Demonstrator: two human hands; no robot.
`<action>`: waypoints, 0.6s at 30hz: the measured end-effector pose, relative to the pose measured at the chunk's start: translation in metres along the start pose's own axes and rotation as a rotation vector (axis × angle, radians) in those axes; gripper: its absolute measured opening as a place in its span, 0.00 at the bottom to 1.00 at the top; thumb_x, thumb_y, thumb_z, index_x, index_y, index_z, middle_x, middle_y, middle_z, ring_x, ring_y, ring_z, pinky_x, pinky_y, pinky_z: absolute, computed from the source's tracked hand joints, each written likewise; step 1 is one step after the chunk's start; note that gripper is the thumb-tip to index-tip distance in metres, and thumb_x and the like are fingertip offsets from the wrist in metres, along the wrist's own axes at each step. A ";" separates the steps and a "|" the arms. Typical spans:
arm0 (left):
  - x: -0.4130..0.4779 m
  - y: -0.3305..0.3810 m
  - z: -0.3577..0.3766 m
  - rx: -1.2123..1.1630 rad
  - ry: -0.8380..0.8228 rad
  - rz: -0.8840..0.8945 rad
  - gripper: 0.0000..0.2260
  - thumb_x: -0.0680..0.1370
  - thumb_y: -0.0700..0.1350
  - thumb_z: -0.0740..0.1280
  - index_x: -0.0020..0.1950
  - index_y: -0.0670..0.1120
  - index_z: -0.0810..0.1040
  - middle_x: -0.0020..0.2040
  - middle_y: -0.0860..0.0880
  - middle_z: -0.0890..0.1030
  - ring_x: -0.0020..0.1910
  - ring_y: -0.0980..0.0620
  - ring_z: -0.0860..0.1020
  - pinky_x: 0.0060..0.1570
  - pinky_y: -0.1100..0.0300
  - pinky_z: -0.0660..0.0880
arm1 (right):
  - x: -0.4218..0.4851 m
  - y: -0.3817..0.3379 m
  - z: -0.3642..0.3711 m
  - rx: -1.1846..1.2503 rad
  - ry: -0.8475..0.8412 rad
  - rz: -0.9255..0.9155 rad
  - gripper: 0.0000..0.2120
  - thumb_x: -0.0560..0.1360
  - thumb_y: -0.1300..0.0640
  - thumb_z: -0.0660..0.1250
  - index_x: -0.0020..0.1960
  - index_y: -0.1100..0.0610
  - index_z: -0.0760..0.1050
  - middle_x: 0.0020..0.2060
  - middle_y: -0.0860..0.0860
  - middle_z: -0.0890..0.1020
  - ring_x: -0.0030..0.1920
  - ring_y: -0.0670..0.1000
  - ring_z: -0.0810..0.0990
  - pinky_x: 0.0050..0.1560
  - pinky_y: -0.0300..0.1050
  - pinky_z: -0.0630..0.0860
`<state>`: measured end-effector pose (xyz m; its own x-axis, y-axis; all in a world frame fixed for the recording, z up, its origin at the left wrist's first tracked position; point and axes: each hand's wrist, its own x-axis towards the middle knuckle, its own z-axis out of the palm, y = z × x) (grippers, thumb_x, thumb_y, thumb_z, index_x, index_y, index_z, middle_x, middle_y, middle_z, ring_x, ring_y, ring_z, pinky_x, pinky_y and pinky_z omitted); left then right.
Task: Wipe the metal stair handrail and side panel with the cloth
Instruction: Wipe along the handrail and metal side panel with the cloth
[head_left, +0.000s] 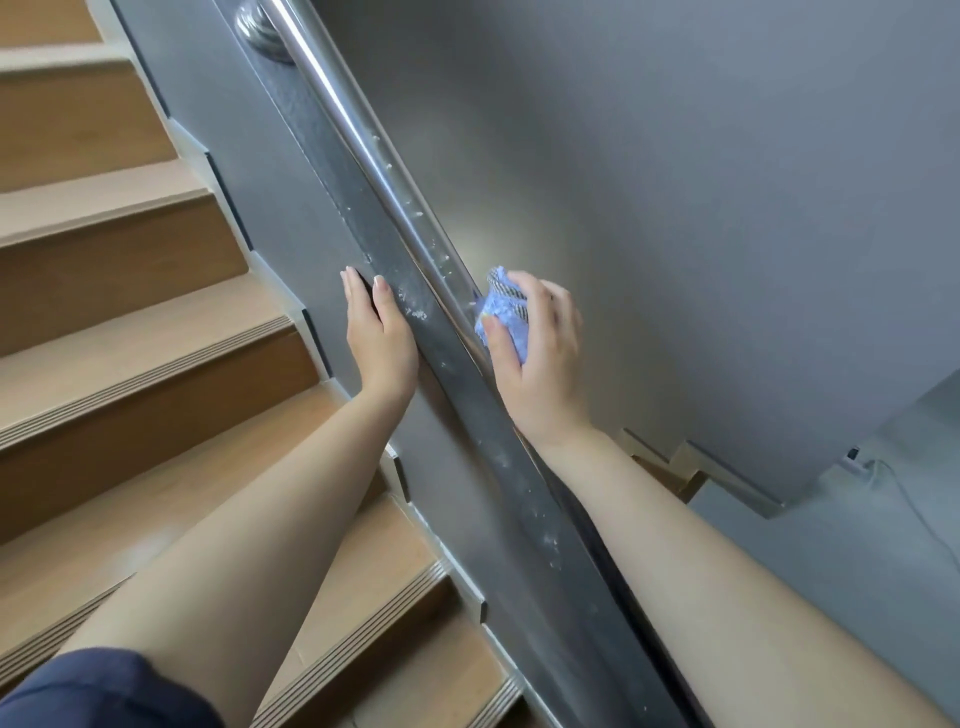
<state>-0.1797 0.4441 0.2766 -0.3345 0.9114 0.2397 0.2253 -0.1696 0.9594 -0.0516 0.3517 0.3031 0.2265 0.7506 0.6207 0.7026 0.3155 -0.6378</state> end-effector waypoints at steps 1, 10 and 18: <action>0.004 0.002 -0.001 0.001 -0.008 -0.002 0.24 0.84 0.50 0.50 0.79 0.43 0.53 0.81 0.48 0.55 0.80 0.53 0.52 0.74 0.65 0.48 | 0.012 -0.005 0.005 0.009 -0.003 -0.013 0.17 0.77 0.58 0.65 0.64 0.61 0.71 0.58 0.58 0.75 0.58 0.58 0.73 0.59 0.40 0.65; 0.040 0.024 -0.011 -0.005 -0.019 0.013 0.24 0.84 0.50 0.50 0.80 0.43 0.53 0.81 0.47 0.55 0.80 0.52 0.53 0.78 0.57 0.50 | 0.078 -0.036 0.035 0.043 0.021 -0.176 0.16 0.76 0.58 0.67 0.62 0.60 0.73 0.55 0.57 0.77 0.55 0.58 0.75 0.59 0.40 0.64; 0.073 0.033 -0.013 0.017 0.009 0.018 0.24 0.84 0.51 0.49 0.78 0.41 0.57 0.80 0.46 0.60 0.79 0.50 0.56 0.78 0.55 0.52 | 0.060 -0.013 0.028 0.004 0.001 -0.252 0.16 0.75 0.58 0.68 0.63 0.57 0.74 0.55 0.56 0.76 0.53 0.58 0.75 0.56 0.35 0.64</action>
<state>-0.2082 0.5000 0.3277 -0.3383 0.9048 0.2585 0.2465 -0.1799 0.9523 -0.0658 0.4090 0.3353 0.0450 0.6473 0.7609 0.7346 0.4948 -0.4643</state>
